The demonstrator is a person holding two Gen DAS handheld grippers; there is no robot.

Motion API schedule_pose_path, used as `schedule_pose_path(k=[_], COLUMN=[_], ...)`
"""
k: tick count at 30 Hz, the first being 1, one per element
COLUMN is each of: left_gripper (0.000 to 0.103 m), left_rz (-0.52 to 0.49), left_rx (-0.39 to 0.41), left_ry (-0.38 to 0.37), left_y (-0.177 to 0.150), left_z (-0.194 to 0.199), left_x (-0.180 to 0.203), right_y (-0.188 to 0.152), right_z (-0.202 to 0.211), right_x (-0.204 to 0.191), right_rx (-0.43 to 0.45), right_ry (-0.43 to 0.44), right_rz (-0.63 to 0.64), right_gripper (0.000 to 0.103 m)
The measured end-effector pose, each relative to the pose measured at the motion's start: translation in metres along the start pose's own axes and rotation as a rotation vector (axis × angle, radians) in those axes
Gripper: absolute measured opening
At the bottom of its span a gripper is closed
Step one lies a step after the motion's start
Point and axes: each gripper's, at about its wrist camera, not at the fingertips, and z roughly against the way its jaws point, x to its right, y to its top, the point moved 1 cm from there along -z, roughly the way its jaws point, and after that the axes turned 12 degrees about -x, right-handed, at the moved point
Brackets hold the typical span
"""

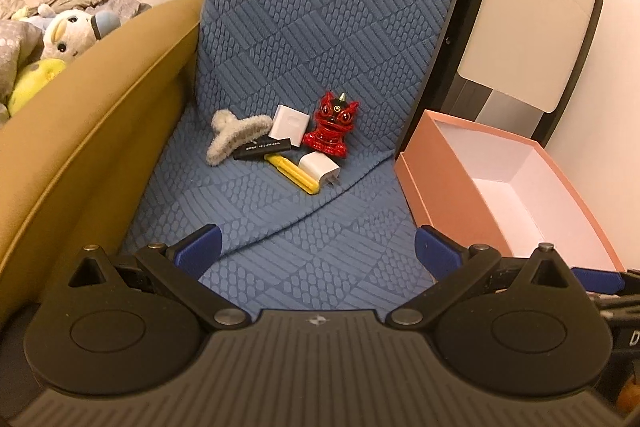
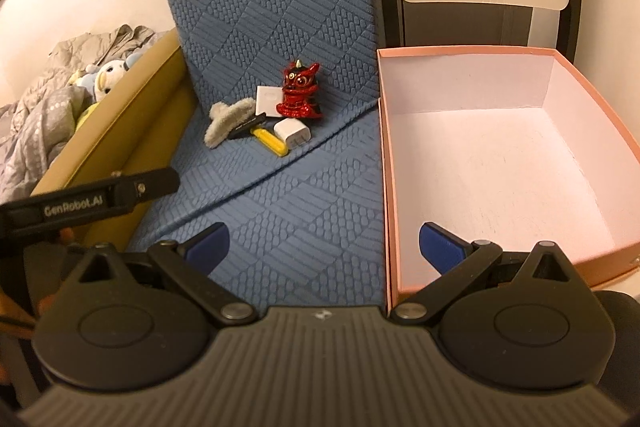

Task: Organize rigid objects
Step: 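Move the right tool toward the red devil figurine on the seat, then close the right gripper around the red devil figurine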

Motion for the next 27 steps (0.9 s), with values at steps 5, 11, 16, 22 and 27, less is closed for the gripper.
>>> schedule_pose_path(k=[5,11,16,22,27], left_gripper=[0.103,0.103,0.103,0.103,0.103], left_rz=[-0.017,-0.026,-0.005,-0.013,-0.02], left_rx=[-0.008,0.002,-0.002,-0.011,-0.015], left_ry=[-0.004,-0.001,-0.011,-0.002,0.011], left_y=[0.009,0.027,0.047,0.065,0.077], left_z=[-0.014,-0.028,-0.04,-0.056,-0.07], left_x=[0.003,0.003,-0.002,-0.009,-0.015], right_y=[0.012,0.03,0.048,0.073,0.096], right_z=[-0.015,-0.03,-0.039,-0.047,-0.056], right_x=[0.004,0.008,0.01,0.016,0.014], right_rx=[0.03,0.059,0.088,0.134,0.153], right_ry=[0.005,0.02,0.025,0.032,0.05], right_rz=[-0.008,-0.022,-0.019,-0.033,-0.02], right_gripper=[0.103,0.103,0.103,0.103,0.099])
